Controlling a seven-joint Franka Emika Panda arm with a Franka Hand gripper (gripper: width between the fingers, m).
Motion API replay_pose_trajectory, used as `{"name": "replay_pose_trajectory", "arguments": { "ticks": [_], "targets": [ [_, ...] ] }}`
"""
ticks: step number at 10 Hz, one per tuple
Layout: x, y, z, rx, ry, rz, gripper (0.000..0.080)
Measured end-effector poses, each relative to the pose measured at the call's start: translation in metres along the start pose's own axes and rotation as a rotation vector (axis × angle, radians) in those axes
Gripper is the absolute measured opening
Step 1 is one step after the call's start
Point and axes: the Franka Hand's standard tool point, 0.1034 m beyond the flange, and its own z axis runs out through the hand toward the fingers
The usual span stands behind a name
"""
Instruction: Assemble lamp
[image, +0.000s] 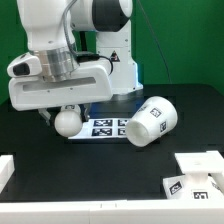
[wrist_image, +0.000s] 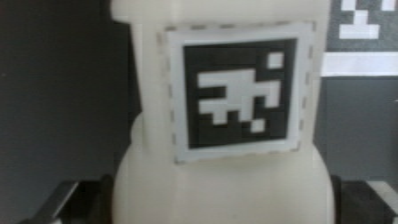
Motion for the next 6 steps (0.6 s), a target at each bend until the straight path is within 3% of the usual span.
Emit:
{"name": "replay_pose_trajectory", "arguments": {
  "ticks": [6],
  "targets": [
    [0.0004, -0.0072, 0.0091, 0.006, -0.018, 0.079, 0.0571]
  ]
}}
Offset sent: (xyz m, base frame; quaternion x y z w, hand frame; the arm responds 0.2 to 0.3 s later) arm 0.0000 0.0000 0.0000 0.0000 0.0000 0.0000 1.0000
